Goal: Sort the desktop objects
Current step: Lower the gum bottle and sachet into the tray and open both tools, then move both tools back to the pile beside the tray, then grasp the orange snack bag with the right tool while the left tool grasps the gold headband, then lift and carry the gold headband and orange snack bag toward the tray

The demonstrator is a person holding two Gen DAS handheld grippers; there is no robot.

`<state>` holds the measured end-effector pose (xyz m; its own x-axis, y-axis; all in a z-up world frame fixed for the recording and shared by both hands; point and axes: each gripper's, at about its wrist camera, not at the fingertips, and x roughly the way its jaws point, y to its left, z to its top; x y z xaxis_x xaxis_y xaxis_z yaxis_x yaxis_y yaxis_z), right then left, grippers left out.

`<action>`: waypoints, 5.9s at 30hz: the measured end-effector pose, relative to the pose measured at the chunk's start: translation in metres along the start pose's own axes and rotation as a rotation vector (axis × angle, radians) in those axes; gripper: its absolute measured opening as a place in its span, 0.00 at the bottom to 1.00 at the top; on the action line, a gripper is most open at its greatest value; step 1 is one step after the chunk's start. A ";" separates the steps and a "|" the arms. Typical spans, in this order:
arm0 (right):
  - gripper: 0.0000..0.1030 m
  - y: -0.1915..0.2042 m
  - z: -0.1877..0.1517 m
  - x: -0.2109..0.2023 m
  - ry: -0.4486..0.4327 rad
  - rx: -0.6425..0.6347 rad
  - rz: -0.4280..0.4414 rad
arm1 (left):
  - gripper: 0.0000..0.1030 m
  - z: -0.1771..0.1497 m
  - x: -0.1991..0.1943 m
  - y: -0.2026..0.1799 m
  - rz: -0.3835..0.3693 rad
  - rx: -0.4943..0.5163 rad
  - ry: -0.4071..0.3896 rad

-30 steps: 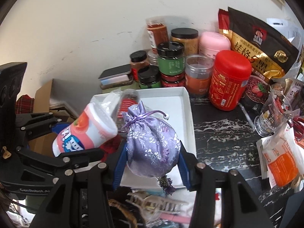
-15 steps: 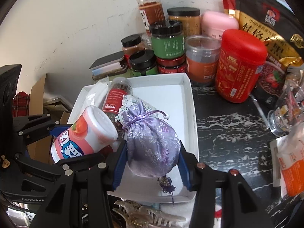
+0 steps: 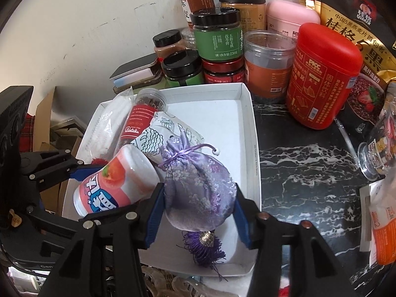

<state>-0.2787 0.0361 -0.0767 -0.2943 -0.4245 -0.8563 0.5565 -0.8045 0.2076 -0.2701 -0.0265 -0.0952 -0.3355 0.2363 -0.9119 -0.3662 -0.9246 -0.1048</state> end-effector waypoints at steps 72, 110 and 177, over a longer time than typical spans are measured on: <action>0.57 0.017 -0.158 -0.163 -0.077 0.139 -0.027 | 0.79 -0.102 -0.111 -0.138 0.051 0.112 -0.074; 0.58 -0.059 -0.211 -0.129 -0.005 0.090 -0.252 | 0.79 -0.158 -0.003 -0.154 -0.046 -0.083 0.133; 0.46 -0.070 -0.217 -0.151 0.066 0.049 -0.079 | 0.09 -0.145 -0.046 -0.138 -0.103 -0.215 0.095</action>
<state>-0.1045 0.2469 -0.0651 -0.2828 -0.3318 -0.9000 0.4943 -0.8545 0.1597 -0.0783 0.0471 -0.0962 -0.2195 0.3132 -0.9240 -0.1976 -0.9417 -0.2723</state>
